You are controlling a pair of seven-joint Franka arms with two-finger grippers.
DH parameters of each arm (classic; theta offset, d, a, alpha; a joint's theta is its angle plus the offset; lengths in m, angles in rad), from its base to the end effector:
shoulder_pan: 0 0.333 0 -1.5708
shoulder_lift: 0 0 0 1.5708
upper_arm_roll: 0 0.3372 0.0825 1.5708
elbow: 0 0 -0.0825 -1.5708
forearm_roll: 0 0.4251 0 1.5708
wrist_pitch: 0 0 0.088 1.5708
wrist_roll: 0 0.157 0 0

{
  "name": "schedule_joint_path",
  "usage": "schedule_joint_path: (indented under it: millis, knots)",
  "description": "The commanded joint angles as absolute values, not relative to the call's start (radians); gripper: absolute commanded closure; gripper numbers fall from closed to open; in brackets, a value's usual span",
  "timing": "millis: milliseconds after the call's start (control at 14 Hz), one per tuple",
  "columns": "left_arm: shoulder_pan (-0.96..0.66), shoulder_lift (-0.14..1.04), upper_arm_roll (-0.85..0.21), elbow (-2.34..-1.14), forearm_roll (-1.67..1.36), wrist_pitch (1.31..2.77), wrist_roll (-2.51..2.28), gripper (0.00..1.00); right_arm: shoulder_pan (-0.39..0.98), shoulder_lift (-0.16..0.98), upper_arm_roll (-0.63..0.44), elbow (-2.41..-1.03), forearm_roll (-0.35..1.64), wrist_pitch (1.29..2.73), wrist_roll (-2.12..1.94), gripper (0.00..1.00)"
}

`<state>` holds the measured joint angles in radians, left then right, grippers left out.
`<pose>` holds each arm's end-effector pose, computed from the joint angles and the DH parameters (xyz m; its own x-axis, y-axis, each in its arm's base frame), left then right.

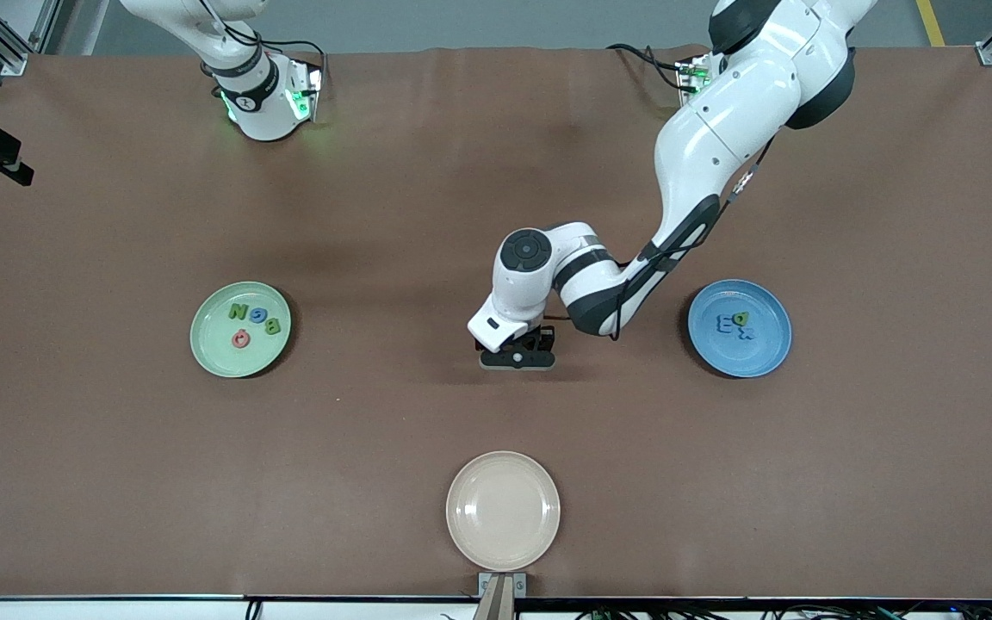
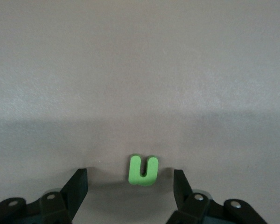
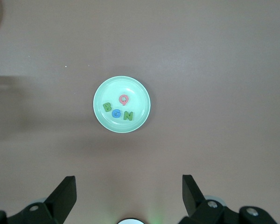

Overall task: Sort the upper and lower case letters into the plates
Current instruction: 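Lower the left gripper and close it on the green u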

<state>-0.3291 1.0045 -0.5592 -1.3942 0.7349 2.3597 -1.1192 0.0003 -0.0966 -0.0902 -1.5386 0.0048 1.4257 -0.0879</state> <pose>0.5794 -0.5409 0.1059 0.9884 -0.0133 0.1512 -0.0238 -0.9974 0.0683 0.5438 -0.0508 0.6544 0.9999 -0.0007 -0.0154 -0.0010 -0.9999 -0.0149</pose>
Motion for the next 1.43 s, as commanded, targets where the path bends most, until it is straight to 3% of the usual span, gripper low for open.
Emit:
schedule_joint_path:
  millis: [0,713,1355]
  knots:
    - [-0.345,1.022,-0.551,-1.370,0.723,2.368,-1.095,0.24,-0.002,-0.126,-0.089,-1.566,0.005,1.421,-0.089,0.00]
    - [-0.354,1.029,-0.512,-1.370,0.723,2.439,-1.089,0.42,-0.002,-0.126,-0.089,-1.566,0.005,1.413,-0.090,0.00]
    - [-0.351,1.028,-0.511,-1.371,0.719,2.439,-1.100,0.66,0.000,-0.124,-0.087,-1.566,0.006,1.408,-0.089,0.00]
